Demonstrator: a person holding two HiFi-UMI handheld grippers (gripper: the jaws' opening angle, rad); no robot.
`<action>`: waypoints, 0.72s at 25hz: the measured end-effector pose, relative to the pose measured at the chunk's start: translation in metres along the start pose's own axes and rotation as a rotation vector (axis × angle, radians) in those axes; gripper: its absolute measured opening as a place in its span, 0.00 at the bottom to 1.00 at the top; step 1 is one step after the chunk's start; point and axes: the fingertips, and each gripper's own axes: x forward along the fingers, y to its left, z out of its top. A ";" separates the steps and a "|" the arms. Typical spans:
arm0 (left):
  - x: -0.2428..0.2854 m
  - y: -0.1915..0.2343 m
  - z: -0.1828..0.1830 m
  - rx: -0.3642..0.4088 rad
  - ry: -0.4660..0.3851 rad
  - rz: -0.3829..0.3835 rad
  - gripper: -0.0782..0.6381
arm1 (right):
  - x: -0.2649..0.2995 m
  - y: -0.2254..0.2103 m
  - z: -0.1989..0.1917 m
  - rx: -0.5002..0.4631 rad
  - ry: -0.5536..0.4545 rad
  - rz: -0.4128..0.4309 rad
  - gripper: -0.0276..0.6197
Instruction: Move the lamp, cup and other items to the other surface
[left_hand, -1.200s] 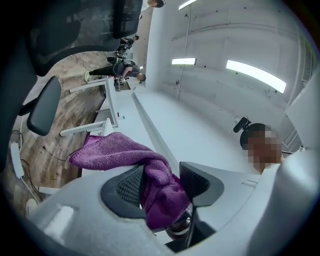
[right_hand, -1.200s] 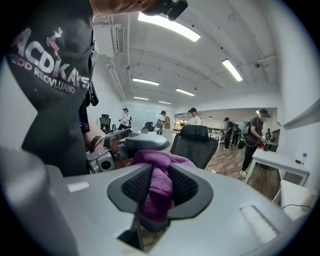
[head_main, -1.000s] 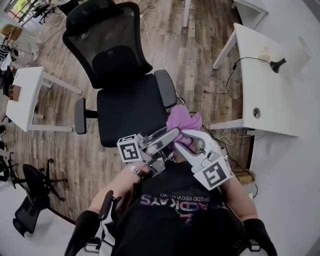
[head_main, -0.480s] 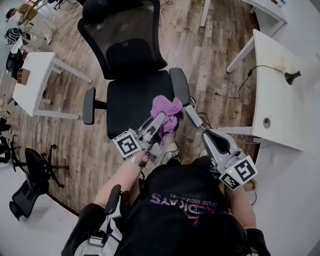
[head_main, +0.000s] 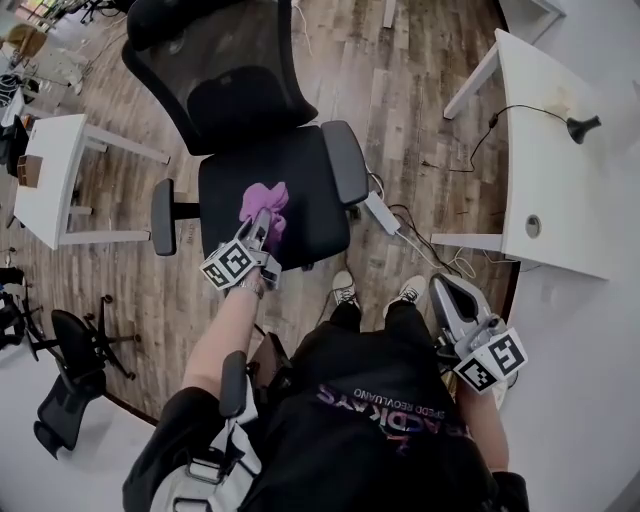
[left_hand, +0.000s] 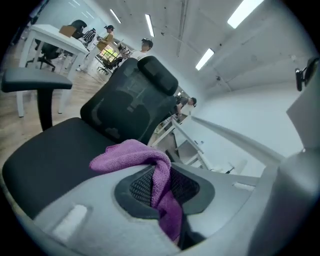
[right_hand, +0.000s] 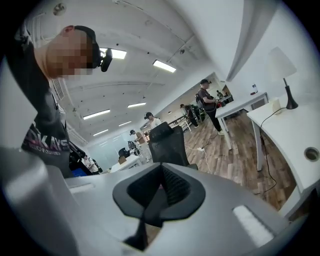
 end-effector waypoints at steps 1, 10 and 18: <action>0.002 0.021 -0.008 0.013 0.026 0.054 0.18 | -0.004 0.000 -0.001 0.002 0.003 -0.008 0.05; 0.016 0.129 -0.030 0.210 0.231 0.378 0.18 | -0.033 -0.003 -0.021 0.023 0.084 -0.089 0.04; 0.014 0.169 -0.023 0.295 0.326 0.514 0.19 | -0.044 -0.003 -0.047 0.081 0.134 -0.138 0.04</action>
